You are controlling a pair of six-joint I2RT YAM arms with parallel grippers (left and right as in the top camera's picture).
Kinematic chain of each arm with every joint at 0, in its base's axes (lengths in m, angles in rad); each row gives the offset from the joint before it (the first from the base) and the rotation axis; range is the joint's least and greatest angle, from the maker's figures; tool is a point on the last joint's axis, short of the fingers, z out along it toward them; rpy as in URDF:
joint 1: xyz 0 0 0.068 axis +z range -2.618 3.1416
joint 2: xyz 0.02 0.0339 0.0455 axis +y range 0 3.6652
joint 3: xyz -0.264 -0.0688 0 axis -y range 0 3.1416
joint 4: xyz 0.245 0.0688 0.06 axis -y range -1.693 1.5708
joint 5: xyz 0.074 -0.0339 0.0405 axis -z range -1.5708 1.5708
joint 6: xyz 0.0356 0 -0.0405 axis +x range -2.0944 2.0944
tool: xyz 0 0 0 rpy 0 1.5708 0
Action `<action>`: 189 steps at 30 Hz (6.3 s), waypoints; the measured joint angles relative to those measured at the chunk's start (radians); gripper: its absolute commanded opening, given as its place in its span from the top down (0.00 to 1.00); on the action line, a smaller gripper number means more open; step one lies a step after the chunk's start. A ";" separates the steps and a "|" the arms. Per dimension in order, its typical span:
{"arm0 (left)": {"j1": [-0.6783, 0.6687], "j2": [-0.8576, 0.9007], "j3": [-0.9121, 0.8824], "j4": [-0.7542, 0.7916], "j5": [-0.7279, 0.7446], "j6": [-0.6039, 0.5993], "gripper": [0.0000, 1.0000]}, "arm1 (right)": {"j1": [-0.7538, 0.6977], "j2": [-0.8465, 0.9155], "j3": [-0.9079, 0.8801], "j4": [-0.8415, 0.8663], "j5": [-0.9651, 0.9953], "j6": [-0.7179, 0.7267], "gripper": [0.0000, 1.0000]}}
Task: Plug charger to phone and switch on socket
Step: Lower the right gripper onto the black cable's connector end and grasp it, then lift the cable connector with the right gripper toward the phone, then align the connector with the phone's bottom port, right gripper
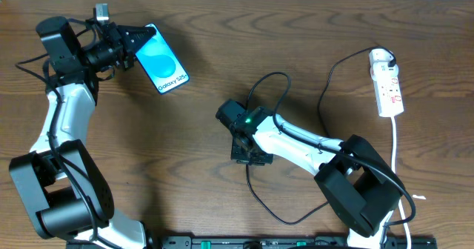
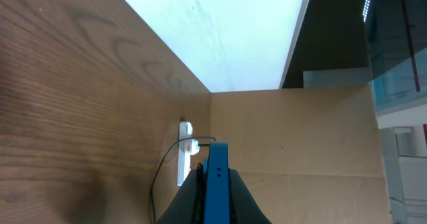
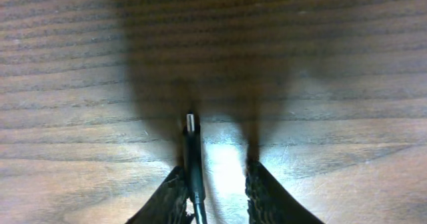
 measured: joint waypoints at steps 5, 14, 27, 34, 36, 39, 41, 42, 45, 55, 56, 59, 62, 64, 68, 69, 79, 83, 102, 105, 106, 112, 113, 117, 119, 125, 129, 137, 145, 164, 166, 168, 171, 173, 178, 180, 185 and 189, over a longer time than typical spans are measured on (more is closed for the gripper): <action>0.000 0.000 0.000 0.000 0.000 0.000 0.92 | -0.002 0.000 0.000 0.013 0.000 0.000 0.81; 0.000 0.000 0.000 0.000 0.000 0.000 0.93 | -0.003 0.000 0.000 0.014 -0.002 0.000 0.90; 0.000 0.000 0.000 0.000 0.000 0.000 0.93 | -0.003 0.000 0.000 0.016 -0.004 0.001 0.99; 0.000 0.000 0.000 0.000 0.000 0.000 0.93 | -0.023 0.000 0.001 0.015 -0.034 -0.013 0.99; 0.000 0.000 0.000 0.000 0.000 0.000 0.93 | -0.049 0.000 0.005 0.015 -0.070 -0.031 0.99; 0.000 0.000 0.000 0.000 0.000 0.000 0.93 | -0.100 0.000 0.007 0.020 -0.129 -0.060 0.99; 0.000 0.000 0.000 0.000 0.000 0.000 0.93 | -0.146 0.000 0.007 0.039 -0.186 -0.097 0.99; 0.000 0.000 0.000 0.000 0.000 0.000 0.93 | -0.174 0.000 0.007 0.056 -0.225 -0.125 0.99; 0.000 0.000 0.000 0.000 0.000 0.000 0.93 | -0.243 0.000 0.008 0.111 -0.353 -0.209 0.99; 0.000 0.000 0.000 0.033 0.000 -0.027 0.92 | -0.383 0.000 0.011 0.354 -0.792 -0.370 0.99; 0.000 0.000 0.000 0.053 0.000 -0.036 0.92 | -0.389 0.000 0.011 0.391 -0.829 -0.378 0.99; 0.000 0.000 0.000 0.101 0.000 -0.057 0.93 | -0.394 0.000 0.013 0.503 -0.922 -0.397 0.99; 0.000 0.000 0.000 0.126 0.001 -0.064 0.93 | -0.394 0.001 0.013 0.587 -0.988 -0.426 0.99; 0.000 0.000 0.000 0.125 0.003 -0.069 0.93 | -0.394 0.001 0.013 0.631 -1.028 -0.446 0.99; 0.000 0.000 -0.001 0.182 0.003 -0.121 0.93 | -0.393 0.001 0.013 0.703 -1.094 -0.474 0.99; 0.000 0.000 -0.003 0.216 0.003 -0.139 0.92 | -0.393 0.001 0.013 0.731 -1.117 -0.481 0.99; 0.000 0.000 -0.008 0.525 0.011 -0.294 0.93 | -0.388 0.003 0.014 0.992 -1.301 -0.515 0.99; 0.000 0.000 -0.008 0.530 0.012 -0.308 0.92 | -0.381 0.003 0.014 1.048 -1.332 -0.519 0.99; -0.041 0.000 -0.008 0.710 0.011 -0.332 0.93 | -0.322 0.004 0.014 1.410 -1.429 -0.526 0.99; -0.041 0.000 -0.008 0.711 0.011 -0.348 0.93 | -0.323 0.004 0.014 1.418 -1.423 -0.526 0.99; -0.042 0.000 -0.008 0.711 0.011 -0.352 0.92 | -0.322 0.004 0.014 1.418 -1.416 -0.526 0.99; -0.068 0.000 -0.008 0.730 0.011 -0.369 0.93 | -0.322 0.004 0.014 1.419 -1.388 -0.510 0.99; -0.076 0.000 -0.008 0.730 0.011 -0.369 0.92 | -0.322 0.004 0.014 1.419 -1.383 -0.502 0.99; -0.100 0.000 -0.008 0.745 0.012 -0.369 0.93 | -0.322 0.004 0.014 1.419 -1.374 -0.475 0.99; -0.106 0.000 -0.008 0.761 0.015 -0.367 0.92 | -0.322 0.004 0.014 1.419 -1.368 -0.470 0.99; -0.111 0.000 -0.008 0.776 0.023 -0.364 0.92 | -0.322 0.004 0.014 1.419 -1.357 -0.450 0.99; -0.127 0.000 -0.008 0.776 0.032 -0.344 0.93 | -0.322 0.004 0.014 1.419 -1.346 -0.442 0.99; -0.150 0.000 -0.008 0.777 0.037 -0.319 0.93 | -0.322 0.004 0.014 1.419 -1.323 -0.408 0.99; -0.150 0.000 -0.008 0.777 0.037 -0.318 0.93 | -0.322 0.004 0.014 1.419 -1.316 -0.398 0.99; -0.150 0.000 -0.008 0.779 0.037 -0.315 0.93 | -0.322 0.005 0.014 1.453 -1.309 -0.338 0.99; -0.148 0.000 -0.008 0.779 0.037 -0.315 0.93 | -0.322 0.006 0.014 1.477 -1.310 -0.318 0.99; -0.147 0.000 -0.008 0.779 0.036 -0.315 0.93 | -0.322 0.007 0.013 1.498 -1.314 -0.295 0.99; -0.145 0.000 -0.008 0.779 0.037 -0.315 0.93 | -0.318 0.007 0.013 1.506 -1.315 -0.269 0.99; -0.145 0.000 -0.008 0.779 0.037 -0.315 0.93 | -0.318 0.007 0.013 1.505 -1.313 -0.260 0.99; -0.145 0.000 -0.008 0.779 0.037 -0.315 0.93 | -0.318 0.007 0.013 1.506 -1.313 -0.230 0.99; -0.145 0.000 -0.008 0.779 0.037 -0.315 0.93 | -0.318 0.007 0.013 1.506 -1.313 -0.216 0.99; -0.145 0.000 -0.008 0.779 0.037 -0.311 0.93 | -0.318 0.007 0.013 1.506 -1.312 -0.185 0.99; -0.145 0.000 -0.008 0.779 0.035 -0.310 0.93 | -0.317 0.007 0.013 1.506 -1.307 -0.161 0.99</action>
